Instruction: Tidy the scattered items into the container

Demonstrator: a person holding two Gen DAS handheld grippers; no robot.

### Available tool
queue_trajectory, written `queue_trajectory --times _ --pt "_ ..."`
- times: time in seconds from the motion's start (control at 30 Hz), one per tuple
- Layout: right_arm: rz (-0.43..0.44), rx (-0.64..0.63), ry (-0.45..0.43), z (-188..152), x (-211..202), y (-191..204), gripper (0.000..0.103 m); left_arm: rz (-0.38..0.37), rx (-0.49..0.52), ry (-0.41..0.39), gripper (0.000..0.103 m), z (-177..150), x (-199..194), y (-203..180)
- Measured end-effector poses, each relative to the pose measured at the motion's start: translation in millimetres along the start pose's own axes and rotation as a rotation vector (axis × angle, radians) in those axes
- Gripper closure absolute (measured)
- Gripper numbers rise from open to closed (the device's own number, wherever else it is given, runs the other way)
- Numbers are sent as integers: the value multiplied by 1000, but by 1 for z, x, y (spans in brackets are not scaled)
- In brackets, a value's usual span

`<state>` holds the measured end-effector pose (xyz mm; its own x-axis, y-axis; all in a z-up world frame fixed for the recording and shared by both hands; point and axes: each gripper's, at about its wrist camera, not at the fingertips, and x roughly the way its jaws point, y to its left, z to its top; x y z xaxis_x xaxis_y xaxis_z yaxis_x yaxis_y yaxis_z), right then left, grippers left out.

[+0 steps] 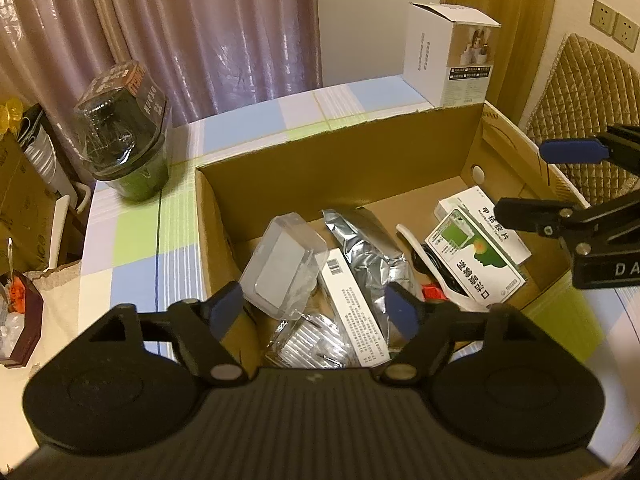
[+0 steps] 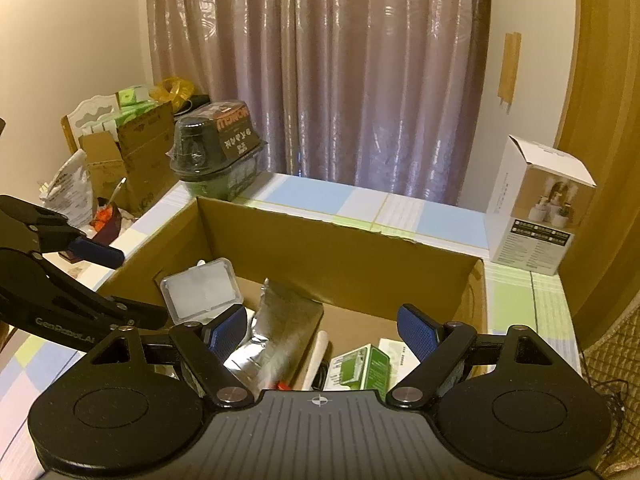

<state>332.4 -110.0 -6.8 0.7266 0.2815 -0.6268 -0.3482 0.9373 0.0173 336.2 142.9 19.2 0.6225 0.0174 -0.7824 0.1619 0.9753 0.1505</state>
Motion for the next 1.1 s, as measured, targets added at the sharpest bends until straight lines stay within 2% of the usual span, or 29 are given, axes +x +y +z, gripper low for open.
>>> queue_trajectory --times 0.1,0.23,0.7,1.0,1.1 --pt "-13 -2 10 -2 -2 -1 15 27 6 -6 6 0 -2 0" --pt "-34 -1 23 -5 -4 -3 15 37 7 -3 1 -1 -3 1" --pt "-84 38 67 -5 -18 -10 15 98 1 -61 1 -9 -20 4" --pt "-92 37 88 -4 -29 -6 15 83 -36 -21 1 -16 -34 1" --pt "-96 52 103 -4 -32 -6 15 102 -40 -23 1 -20 -42 -3"
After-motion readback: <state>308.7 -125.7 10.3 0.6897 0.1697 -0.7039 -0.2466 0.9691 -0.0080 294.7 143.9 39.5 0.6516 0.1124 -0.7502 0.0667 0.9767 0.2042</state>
